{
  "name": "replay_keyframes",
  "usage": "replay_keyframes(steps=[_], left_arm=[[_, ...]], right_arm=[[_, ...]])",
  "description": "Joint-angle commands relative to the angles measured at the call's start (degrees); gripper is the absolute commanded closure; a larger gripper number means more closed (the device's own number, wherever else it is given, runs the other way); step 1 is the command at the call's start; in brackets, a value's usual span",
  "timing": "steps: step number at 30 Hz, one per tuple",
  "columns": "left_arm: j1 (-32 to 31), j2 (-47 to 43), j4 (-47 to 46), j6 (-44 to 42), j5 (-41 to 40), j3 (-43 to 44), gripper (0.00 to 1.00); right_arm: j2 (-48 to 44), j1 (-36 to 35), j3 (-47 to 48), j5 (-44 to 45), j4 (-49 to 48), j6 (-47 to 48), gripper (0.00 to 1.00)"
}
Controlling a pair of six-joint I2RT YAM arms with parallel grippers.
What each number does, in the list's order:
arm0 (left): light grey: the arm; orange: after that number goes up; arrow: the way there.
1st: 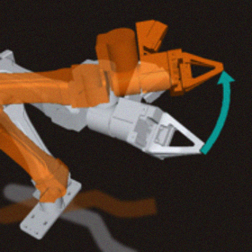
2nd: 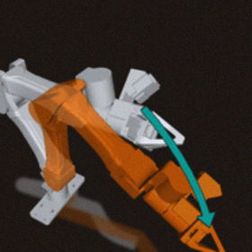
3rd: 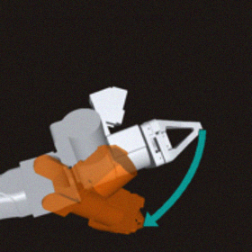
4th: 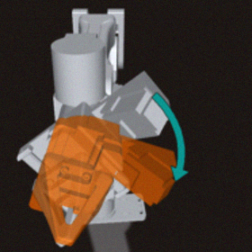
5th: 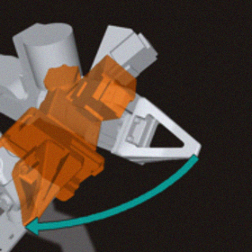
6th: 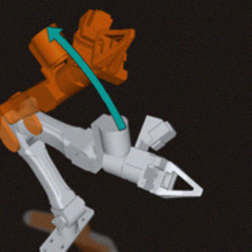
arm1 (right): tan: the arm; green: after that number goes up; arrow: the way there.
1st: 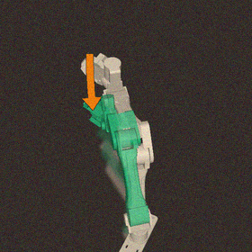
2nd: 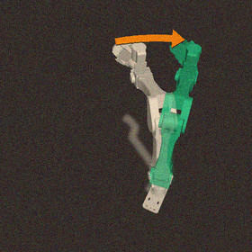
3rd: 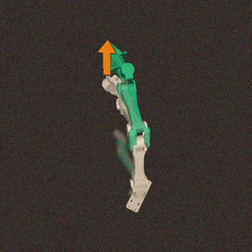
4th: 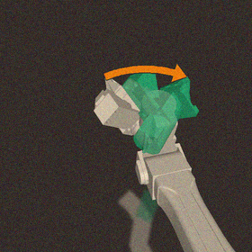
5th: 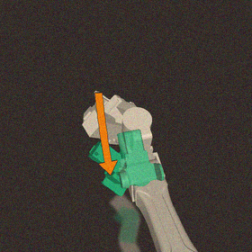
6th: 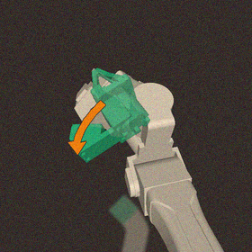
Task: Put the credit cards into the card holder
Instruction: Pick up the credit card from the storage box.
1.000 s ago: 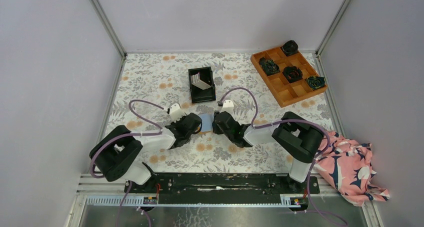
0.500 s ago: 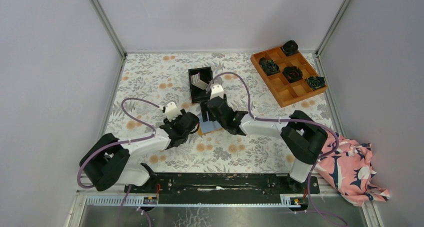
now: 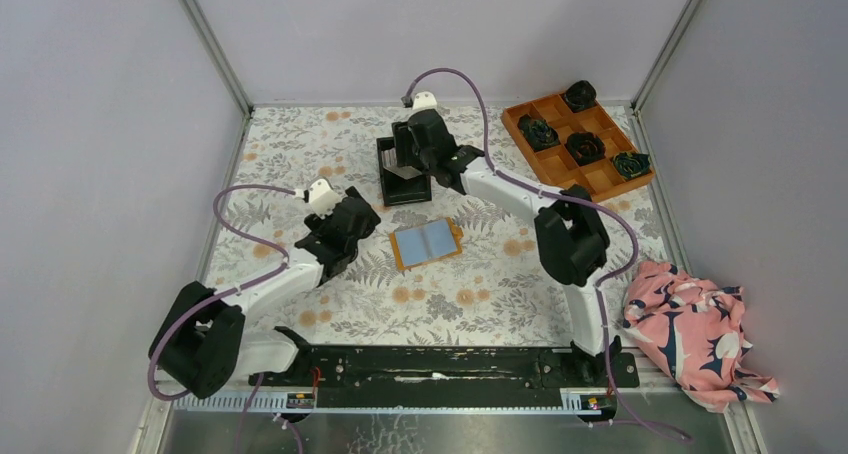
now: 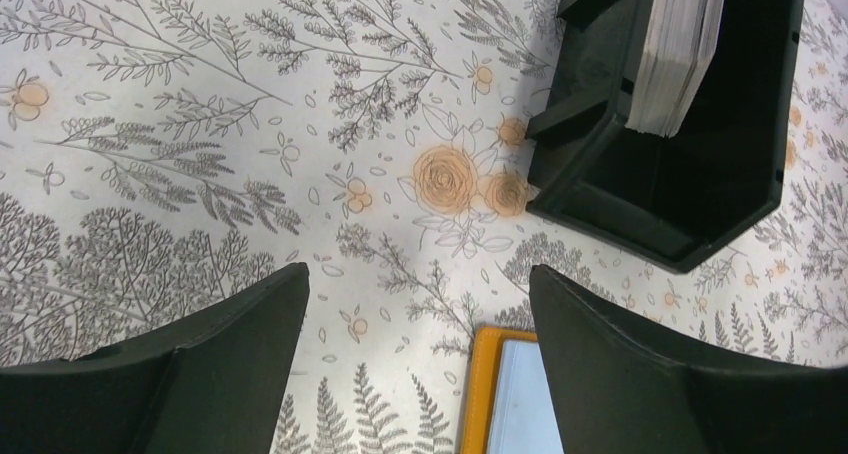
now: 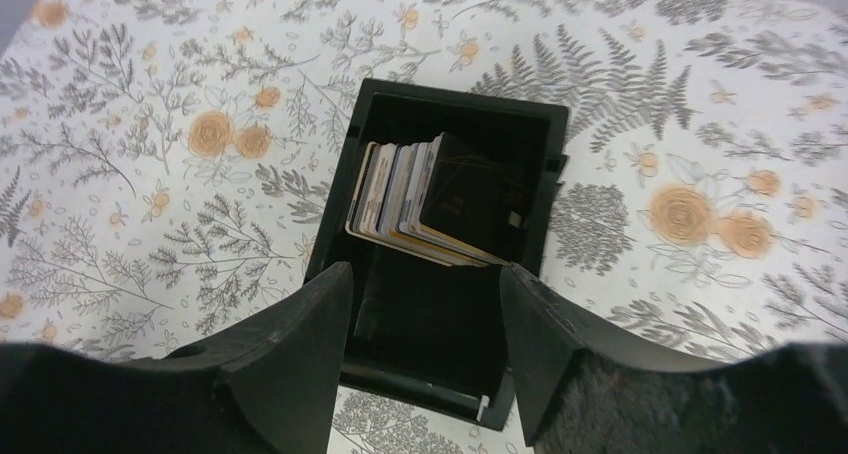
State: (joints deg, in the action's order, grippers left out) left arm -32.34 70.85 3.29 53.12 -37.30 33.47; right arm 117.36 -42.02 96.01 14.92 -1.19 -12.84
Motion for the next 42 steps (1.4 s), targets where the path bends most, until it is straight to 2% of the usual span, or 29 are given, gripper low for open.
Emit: replay_keyframes(steps=[1,9,21,30,42], left_arm=[[3.82,2.88,-7.28,-3.15,6.54,1.95,0.15],[6.66,8.04,-13.14,-3.49,11.45,2.89,0.19],[8.25,15.06,-14.8,-3.13,13.17,7.39,0.2],[9.47,18.87,-18.42,-3.42,14.52,8.25,0.21],[10.42,22.91,-21.61,-4.84,17.7,9.76,0.23]], right_arm=[[5.69,0.92,10.24,-6.08,8.14,1.72,0.37],[14.8,2.47,23.21,-8.86,15.24,1.67,0.38],[23.02,4.21,33.58,-11.89,20.21,0.08,0.38],[27.14,4.67,36.22,-13.59,21.33,-1.0,0.4],[23.96,4.75,31.23,-18.67,17.51,-3.3,0.55]])
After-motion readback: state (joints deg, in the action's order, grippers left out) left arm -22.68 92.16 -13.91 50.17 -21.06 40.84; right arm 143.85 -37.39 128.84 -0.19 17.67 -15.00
